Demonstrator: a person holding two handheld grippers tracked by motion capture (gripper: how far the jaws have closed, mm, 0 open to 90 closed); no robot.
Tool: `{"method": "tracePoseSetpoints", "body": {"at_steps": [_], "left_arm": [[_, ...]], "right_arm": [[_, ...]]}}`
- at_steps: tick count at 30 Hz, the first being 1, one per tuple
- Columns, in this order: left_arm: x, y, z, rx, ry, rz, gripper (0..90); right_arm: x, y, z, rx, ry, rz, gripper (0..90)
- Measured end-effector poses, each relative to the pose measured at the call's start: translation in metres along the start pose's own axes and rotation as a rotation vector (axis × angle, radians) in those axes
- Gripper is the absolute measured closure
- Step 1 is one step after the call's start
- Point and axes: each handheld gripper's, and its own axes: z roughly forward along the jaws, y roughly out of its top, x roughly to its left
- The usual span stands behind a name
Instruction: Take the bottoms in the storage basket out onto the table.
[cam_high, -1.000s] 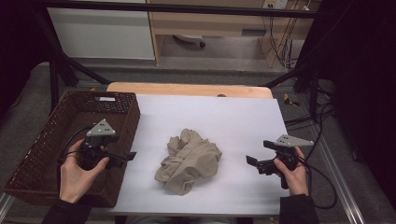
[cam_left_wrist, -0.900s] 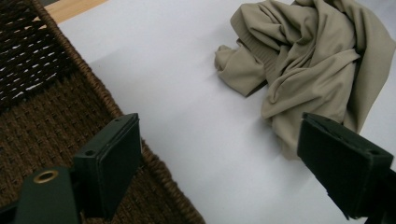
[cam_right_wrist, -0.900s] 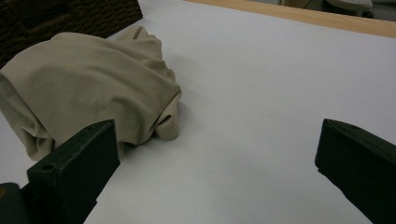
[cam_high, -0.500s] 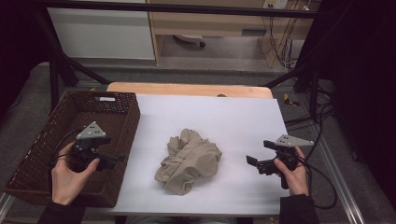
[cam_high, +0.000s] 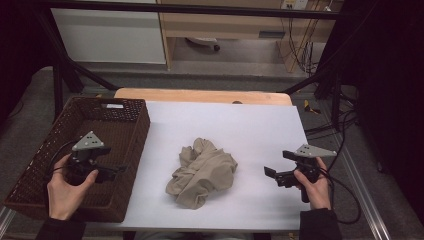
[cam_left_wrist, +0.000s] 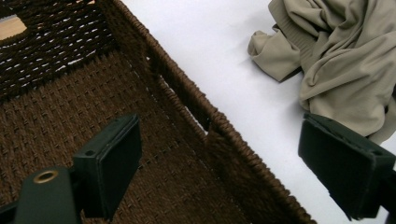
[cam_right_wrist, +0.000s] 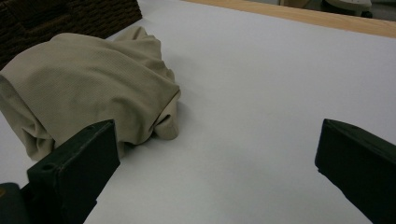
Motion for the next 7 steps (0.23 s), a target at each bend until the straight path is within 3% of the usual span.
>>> {"method": "tracePoseSetpoints", "body": {"at_steps": [7], "left_arm": [[0.0033, -0.0013, -0.0019, -0.010, 0.004, -0.007, 13.2]], "right_arm": [[0.0000, -0.0001, 0.0004, 0.004, 0.001, 0.001, 0.4]]}}
